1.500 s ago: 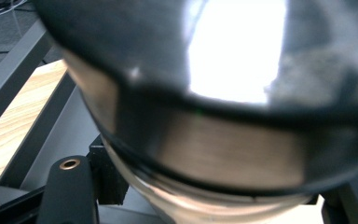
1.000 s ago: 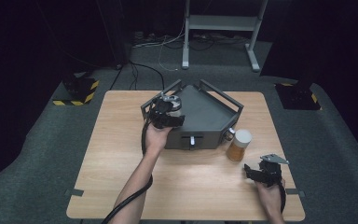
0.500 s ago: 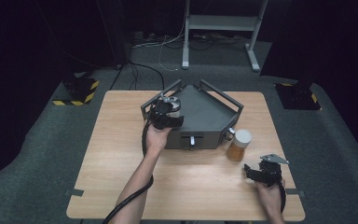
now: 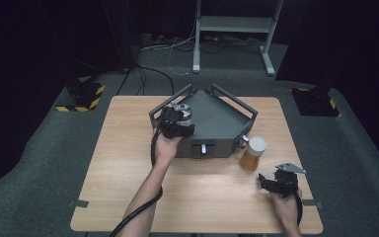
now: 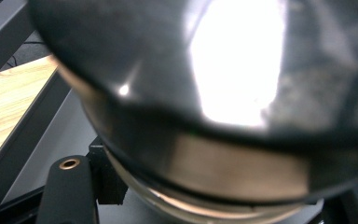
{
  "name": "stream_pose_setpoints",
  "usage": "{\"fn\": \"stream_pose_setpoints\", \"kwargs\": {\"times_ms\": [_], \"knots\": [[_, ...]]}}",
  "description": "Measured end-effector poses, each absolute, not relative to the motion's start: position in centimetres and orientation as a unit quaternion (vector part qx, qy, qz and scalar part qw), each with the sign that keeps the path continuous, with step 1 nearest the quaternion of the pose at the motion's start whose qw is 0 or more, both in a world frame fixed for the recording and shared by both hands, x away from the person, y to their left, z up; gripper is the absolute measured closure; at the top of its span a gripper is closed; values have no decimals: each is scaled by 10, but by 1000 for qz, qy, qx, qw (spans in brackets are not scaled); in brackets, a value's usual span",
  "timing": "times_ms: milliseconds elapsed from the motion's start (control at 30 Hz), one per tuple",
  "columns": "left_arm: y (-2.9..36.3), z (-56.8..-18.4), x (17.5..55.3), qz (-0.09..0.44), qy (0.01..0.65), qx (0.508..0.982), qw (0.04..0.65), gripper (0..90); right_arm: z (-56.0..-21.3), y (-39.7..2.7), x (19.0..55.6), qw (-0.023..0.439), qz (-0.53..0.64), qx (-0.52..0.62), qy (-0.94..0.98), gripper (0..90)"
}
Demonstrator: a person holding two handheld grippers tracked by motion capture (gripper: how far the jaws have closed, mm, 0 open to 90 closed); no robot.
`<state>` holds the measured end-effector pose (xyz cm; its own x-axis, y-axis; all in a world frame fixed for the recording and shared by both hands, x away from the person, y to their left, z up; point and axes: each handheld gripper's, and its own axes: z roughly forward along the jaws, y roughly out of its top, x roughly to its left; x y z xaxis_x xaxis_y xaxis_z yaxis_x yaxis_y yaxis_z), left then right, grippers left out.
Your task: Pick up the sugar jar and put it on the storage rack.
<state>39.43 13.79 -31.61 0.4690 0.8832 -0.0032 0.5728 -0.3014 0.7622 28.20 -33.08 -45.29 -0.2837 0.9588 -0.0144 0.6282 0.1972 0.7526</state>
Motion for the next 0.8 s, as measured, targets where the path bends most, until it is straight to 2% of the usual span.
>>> {"fn": "stream_pose_setpoints", "kwargs": {"times_ms": [800], "knots": [[137,-318,393,219,465,778,361,310,-453,-331,282,253,327,542,732,164]]}}
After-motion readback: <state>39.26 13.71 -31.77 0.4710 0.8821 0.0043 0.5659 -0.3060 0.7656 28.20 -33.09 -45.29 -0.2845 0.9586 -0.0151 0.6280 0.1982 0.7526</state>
